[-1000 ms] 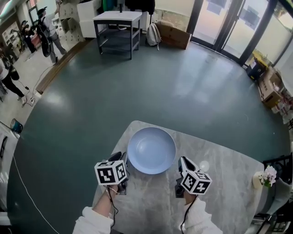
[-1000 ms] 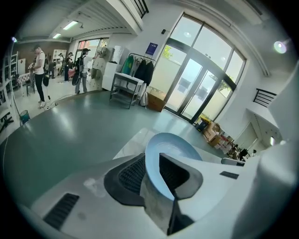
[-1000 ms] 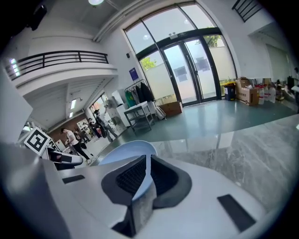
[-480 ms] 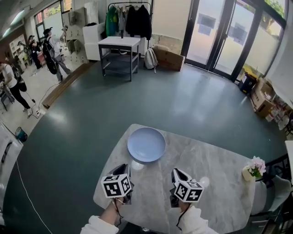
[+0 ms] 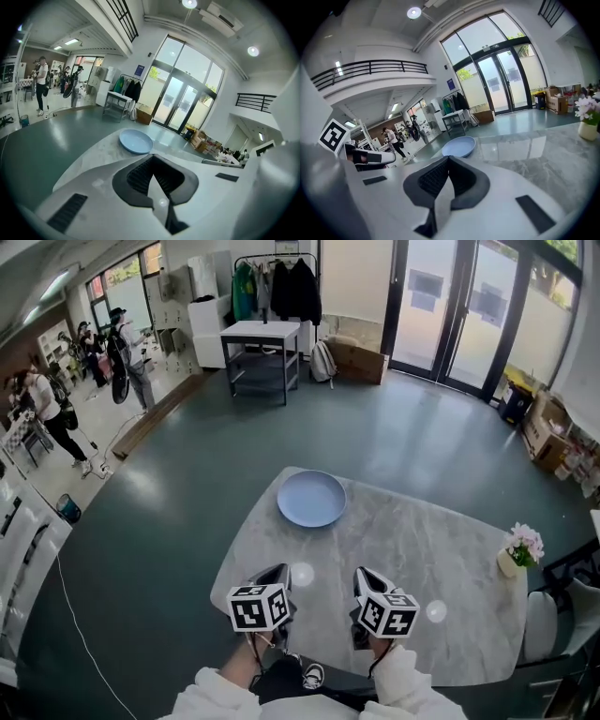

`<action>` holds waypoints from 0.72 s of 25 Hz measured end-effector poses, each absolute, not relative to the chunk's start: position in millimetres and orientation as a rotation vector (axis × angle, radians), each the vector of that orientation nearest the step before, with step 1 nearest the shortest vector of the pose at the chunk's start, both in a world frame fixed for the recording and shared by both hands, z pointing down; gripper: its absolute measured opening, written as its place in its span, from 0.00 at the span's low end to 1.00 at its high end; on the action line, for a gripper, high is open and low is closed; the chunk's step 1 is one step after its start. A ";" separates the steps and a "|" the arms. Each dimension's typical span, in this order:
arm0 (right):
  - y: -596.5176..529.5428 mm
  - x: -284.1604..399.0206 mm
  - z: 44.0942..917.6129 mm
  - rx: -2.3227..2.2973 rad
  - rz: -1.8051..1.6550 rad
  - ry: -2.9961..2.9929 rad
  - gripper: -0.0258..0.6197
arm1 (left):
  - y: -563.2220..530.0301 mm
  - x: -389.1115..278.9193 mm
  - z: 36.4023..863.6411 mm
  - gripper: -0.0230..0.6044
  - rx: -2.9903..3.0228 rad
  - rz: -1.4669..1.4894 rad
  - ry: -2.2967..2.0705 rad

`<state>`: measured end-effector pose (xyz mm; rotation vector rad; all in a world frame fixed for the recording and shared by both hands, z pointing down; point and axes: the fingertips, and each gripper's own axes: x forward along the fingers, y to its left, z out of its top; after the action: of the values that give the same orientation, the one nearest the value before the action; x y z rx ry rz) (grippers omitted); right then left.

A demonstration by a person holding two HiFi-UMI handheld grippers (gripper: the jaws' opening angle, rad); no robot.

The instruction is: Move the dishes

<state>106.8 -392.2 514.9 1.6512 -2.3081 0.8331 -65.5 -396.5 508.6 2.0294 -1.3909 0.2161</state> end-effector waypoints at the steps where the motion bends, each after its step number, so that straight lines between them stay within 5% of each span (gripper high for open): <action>1: -386.8 104.2 513.1 1.651 0.834 -2.314 0.13 | -390.5 -66.1 504.5 0.05 2.033 0.209 -1.393; 18: -344.9 44.2 503.1 1.696 0.848 -2.310 0.13 | -346.8 -103.9 505.6 0.05 2.097 0.288 -1.341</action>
<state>44.2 -344.9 503.1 1.6955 -2.3098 0.8484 -103.9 -346.8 505.6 2.0971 -1.3413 0.2880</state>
